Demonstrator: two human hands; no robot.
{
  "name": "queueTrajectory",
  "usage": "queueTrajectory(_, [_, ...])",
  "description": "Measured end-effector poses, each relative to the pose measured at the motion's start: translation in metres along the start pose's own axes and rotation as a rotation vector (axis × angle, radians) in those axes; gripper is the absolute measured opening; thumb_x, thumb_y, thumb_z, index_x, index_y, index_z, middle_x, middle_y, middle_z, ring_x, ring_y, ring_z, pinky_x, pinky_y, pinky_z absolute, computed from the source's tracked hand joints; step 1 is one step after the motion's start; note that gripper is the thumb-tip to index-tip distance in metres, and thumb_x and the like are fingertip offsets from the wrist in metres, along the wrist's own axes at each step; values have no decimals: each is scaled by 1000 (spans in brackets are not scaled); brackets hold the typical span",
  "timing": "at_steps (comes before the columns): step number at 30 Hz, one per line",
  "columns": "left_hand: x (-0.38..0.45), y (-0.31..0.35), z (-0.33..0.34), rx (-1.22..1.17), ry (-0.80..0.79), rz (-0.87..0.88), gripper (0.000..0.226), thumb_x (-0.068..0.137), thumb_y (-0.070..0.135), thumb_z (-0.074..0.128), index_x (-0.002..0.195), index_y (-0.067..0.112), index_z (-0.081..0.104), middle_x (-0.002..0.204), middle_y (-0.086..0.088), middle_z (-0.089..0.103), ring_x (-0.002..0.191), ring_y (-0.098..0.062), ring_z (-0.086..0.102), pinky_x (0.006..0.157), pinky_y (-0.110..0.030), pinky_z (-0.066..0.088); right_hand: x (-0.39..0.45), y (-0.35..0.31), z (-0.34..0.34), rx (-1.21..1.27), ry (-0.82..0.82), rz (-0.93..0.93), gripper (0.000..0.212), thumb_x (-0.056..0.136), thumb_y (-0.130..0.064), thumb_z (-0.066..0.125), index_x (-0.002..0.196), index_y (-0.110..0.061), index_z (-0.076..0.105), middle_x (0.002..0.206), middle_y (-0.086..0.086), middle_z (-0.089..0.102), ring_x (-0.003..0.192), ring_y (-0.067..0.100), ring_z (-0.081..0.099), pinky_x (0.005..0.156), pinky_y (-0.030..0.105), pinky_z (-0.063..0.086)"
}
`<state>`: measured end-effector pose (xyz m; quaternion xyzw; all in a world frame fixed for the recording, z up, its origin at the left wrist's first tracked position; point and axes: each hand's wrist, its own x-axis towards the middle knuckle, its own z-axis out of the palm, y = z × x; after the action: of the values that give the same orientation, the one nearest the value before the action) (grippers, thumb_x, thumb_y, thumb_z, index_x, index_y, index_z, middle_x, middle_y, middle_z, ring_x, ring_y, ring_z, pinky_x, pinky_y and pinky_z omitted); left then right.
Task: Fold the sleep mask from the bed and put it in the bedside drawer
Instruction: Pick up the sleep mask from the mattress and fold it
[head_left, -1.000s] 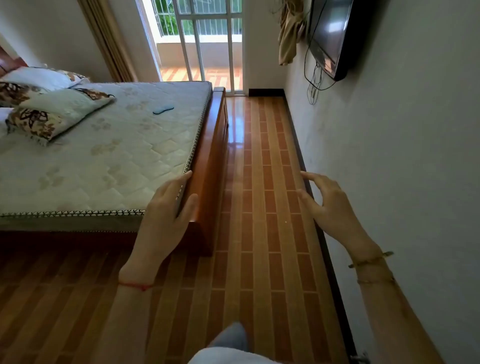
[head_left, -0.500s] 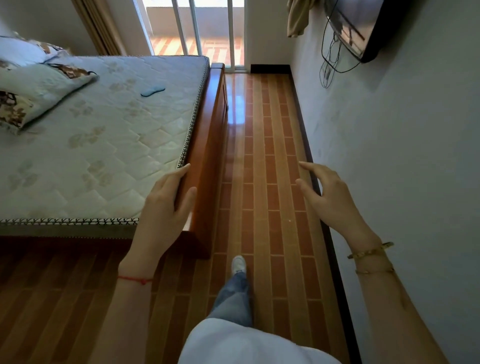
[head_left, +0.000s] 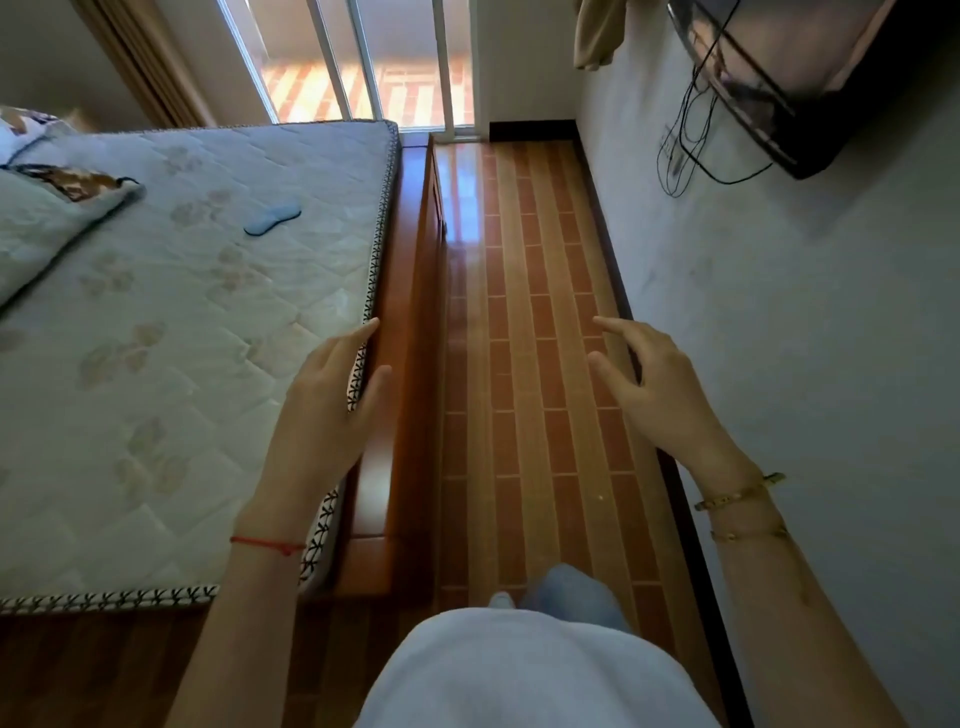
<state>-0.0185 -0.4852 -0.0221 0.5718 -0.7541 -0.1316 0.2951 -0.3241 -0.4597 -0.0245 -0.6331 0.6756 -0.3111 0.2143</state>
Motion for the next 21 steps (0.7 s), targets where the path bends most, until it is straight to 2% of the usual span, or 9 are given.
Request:
queueTrajectory(3, [46, -12, 14, -3, -26, 12, 45, 94, 22, 56, 138, 15, 48, 131, -5, 59, 124, -18, 51, 102, -3, 24, 46, 11, 7, 6, 13, 18, 44, 94, -38, 51, 135, -26, 45, 140, -2, 50, 130, 13, 43, 103, 29, 36])
queueTrajectory(8, [125, -32, 47, -18, -41, -4, 46, 95, 24, 54, 139, 14, 47, 132, -5, 58, 125, -19, 52, 106, -20, 34, 133, 36, 23, 9, -2, 35, 43, 94, -39, 50, 135, -28, 45, 141, -3, 49, 130, 12, 43, 101, 27, 36])
queueTrajectory(11, [179, -42, 70, -19, -39, -25, 47, 95, 26, 54, 140, 15, 46, 133, -4, 58, 126, -17, 51, 106, -21, 34, 196, 51, 27, 15, -25, 14, 43, 94, -38, 50, 135, -27, 46, 140, -3, 50, 130, 11, 43, 101, 25, 34])
queueTrajectory(15, [269, -50, 97, -22, -15, -63, 48, 94, 25, 54, 140, 15, 46, 135, -4, 57, 126, -17, 51, 105, -20, 34, 298, 62, 22, 4, -48, -6, 45, 94, -36, 52, 136, -24, 46, 141, -2, 49, 132, 13, 41, 107, 33, 37])
queueTrajectory(21, [406, -56, 123, -15, 42, -94, 47, 95, 26, 54, 140, 17, 46, 135, -4, 56, 126, -17, 51, 104, -18, 33, 454, 65, 9, -3, -64, -85, 45, 93, -36, 52, 136, -24, 45, 142, -1, 49, 133, 15, 42, 108, 34, 37])
